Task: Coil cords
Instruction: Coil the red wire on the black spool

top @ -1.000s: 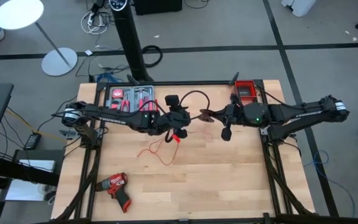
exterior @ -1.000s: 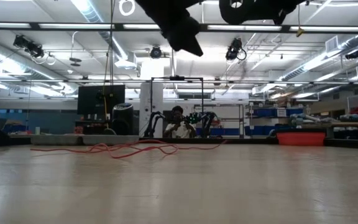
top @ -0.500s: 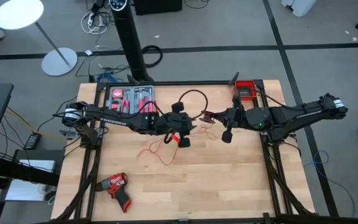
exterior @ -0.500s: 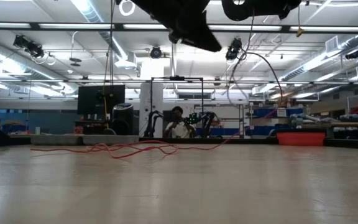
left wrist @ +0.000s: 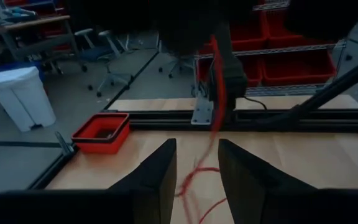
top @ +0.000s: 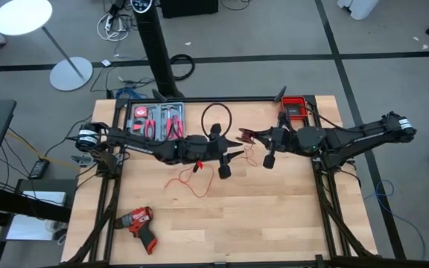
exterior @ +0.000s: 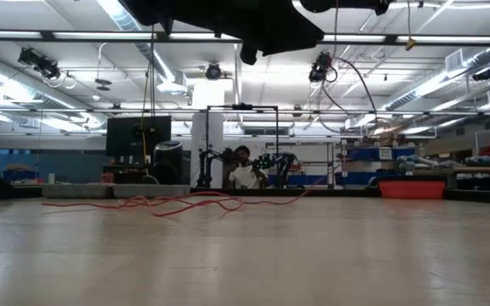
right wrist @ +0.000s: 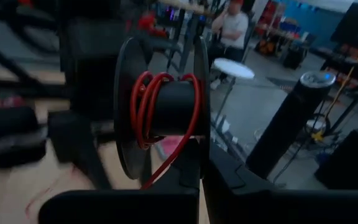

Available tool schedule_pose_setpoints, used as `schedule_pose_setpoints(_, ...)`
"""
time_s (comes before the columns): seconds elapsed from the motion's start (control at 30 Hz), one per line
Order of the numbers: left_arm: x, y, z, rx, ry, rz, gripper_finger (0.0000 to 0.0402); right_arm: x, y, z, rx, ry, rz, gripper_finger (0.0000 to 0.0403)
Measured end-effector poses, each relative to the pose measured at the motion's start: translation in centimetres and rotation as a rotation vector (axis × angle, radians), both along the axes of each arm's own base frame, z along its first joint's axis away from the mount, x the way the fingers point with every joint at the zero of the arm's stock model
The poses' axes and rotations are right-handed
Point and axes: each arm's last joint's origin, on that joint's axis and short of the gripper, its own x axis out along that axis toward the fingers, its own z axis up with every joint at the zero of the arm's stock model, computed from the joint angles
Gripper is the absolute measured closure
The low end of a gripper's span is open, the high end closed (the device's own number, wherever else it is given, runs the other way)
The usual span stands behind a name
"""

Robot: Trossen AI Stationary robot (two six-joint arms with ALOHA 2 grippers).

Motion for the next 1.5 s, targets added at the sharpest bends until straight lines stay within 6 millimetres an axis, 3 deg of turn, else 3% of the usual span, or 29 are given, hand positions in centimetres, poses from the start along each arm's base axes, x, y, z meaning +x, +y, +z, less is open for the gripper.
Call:
schedule_pose_setpoints(0.4,0.1,0.0,0.5,-0.006,-0.06,-0.001,0.028,2.4,0.1,0.0,-0.085,-0.07,-0.012,0.0403)
schedule_pose_setpoints(0.83,0.2,-0.1,0.2,0.004,-0.032,-0.078,0.0282,2.6,-0.7,0.3,-0.061,-0.111,0.007,0.0403)
schedule_pose_setpoints(1.1,0.2,0.3,0.0,0.025,-0.012,-0.039,0.0327,2.6,-0.6,0.4,-0.047,-0.128,0.021,0.0403)
schedule_pose_setpoints(1.3,0.1,0.3,-0.1,0.054,0.011,-0.039,0.0391,2.6,-0.6,0.5,-0.04,-0.133,0.022,0.0403)
schedule_pose_setpoints(1.5,0.1,0.4,-0.5,0.081,0.054,0.003,0.04,2.6,-0.6,0.4,-0.041,-0.131,0.025,0.0403)
